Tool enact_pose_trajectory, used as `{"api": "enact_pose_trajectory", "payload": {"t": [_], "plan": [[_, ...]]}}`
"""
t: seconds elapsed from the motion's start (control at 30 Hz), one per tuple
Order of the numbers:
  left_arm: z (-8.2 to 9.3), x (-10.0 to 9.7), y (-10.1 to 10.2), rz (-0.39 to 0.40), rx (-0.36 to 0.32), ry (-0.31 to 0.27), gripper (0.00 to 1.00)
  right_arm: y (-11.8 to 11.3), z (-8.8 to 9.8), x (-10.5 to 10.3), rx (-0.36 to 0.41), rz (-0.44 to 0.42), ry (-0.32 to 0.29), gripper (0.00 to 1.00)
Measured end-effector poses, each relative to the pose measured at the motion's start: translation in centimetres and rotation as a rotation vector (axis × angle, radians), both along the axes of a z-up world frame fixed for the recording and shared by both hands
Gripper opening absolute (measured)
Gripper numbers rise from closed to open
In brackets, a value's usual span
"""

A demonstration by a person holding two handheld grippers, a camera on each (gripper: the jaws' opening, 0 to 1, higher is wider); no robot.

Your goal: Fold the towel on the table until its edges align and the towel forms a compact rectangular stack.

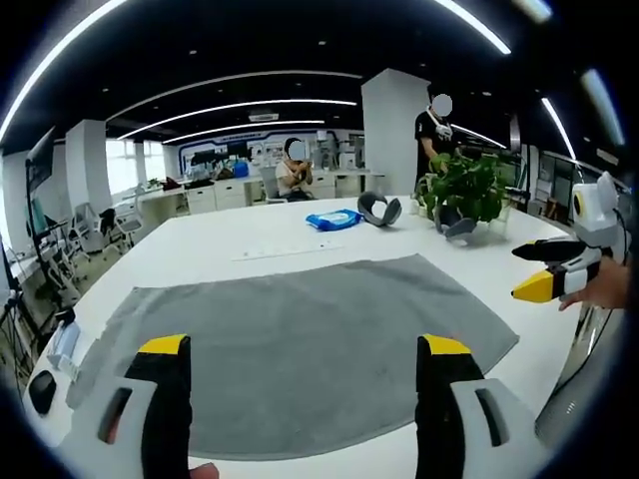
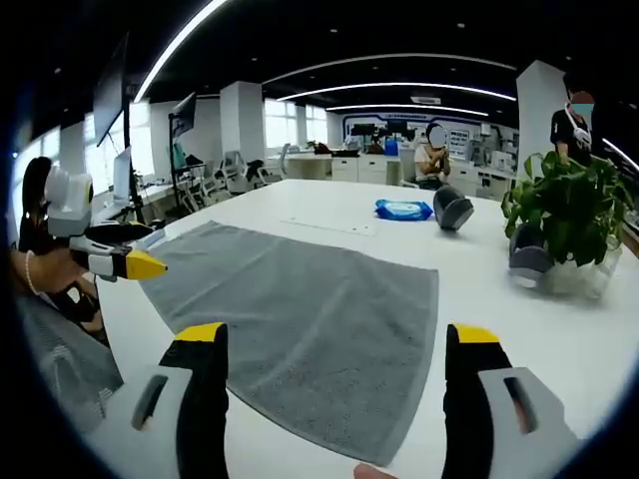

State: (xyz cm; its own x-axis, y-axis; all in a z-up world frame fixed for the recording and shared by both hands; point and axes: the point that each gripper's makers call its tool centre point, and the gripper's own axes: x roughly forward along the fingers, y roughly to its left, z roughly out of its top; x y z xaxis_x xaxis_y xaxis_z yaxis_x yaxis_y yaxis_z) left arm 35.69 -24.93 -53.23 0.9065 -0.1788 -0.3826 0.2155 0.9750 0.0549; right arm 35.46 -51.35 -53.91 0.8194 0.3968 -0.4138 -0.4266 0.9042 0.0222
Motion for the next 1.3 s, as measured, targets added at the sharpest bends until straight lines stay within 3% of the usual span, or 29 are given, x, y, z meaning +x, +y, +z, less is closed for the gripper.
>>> {"api": "enact_pose_trajectory", "payload": {"t": [0.9, 1.3], "plan": [[0.08, -0.02, 0.23, 0.006, 0.000, -0.002, 0.95, -0.01, -0.22, -0.08, -0.013, 0.002, 0.005, 0.89], [-0.11, -0.18, -0.07, -0.003, -0.005, 0.009, 0.88, -0.27, -0.36, -0.10, -0.009, -0.005, 0.013, 0.87]]}}
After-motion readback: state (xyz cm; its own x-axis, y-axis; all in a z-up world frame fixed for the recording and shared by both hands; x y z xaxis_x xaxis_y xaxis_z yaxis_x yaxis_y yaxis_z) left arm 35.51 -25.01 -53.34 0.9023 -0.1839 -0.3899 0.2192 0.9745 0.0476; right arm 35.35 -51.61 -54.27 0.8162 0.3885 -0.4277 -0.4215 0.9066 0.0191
